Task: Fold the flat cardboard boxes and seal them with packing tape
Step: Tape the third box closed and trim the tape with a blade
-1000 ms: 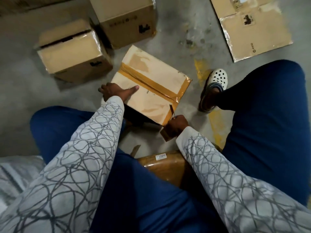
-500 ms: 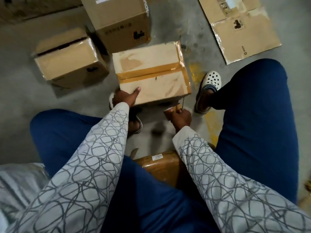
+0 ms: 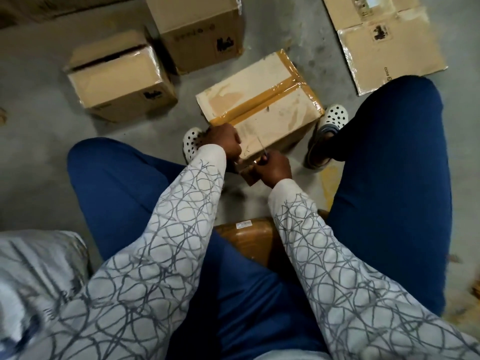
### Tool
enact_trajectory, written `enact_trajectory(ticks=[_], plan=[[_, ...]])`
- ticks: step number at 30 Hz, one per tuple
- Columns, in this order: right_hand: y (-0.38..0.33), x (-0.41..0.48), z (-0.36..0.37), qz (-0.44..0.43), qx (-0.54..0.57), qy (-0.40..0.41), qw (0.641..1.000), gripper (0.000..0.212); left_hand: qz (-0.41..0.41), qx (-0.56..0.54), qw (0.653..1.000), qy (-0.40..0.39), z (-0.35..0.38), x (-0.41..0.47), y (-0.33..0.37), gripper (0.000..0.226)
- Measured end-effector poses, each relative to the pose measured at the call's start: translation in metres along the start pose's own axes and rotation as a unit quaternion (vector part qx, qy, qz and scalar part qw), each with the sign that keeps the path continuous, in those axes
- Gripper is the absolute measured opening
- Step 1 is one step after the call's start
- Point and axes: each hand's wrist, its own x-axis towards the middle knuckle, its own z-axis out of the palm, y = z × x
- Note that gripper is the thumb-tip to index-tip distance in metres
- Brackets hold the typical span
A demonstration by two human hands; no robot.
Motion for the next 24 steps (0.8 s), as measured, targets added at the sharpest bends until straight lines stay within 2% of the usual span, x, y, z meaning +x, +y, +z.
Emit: enact_trajectory(ticks=[2,4,6,9,13,17,19,21,22,24], plan=[[-0.007,-0.003,-0.012,-0.036,-0.05,-0.031,0.998,0.021,0.068,-0.074,0.993,-0.067,0.007,-0.021,0.001,0.058],[-0.016,-0.011,-0.028,-0.07,-0.07,-0.043,0.994,0.025,0.112,-0.101,0.986,-0.074,0.023,-0.04,0.0,0.06],[-0.021,-0.018,-0.043,-0.104,-0.084,-0.039,0.99,0.016,0.124,-0.113,0.985,-0.029,0.036,-0.058,0.002,0.054],[-0.016,-0.031,-0.061,-0.165,-0.063,-0.021,0.984,0.04,0.115,-0.13,0.983,0.054,0.043,-0.077,0.007,0.031],[-0.002,-0.045,-0.075,-0.22,-0.025,0.011,0.975,0.044,0.134,-0.143,0.975,0.106,0.047,-0.093,0.008,0.027],[0.003,-0.053,-0.079,-0.272,0.034,0.073,0.959,0.015,0.176,-0.212,0.933,0.231,0.044,-0.106,0.015,0.022],[0.002,-0.059,-0.074,-0.297,0.042,0.101,0.949,0.032,0.173,-0.23,0.908,0.304,0.044,-0.113,0.02,0.021],[-0.002,-0.064,-0.065,-0.319,0.014,0.122,0.94,0.046,0.143,-0.251,0.895,0.341,0.049,-0.115,0.021,0.019],[-0.003,-0.066,-0.061,-0.317,0.006,0.12,0.941,0.05,0.121,-0.262,0.891,0.349,0.051,-0.117,0.02,0.019],[0.001,-0.068,-0.056,-0.277,0.044,0.062,0.958,0.06,0.083,-0.297,0.883,0.352,0.054,-0.118,0.016,0.022]])
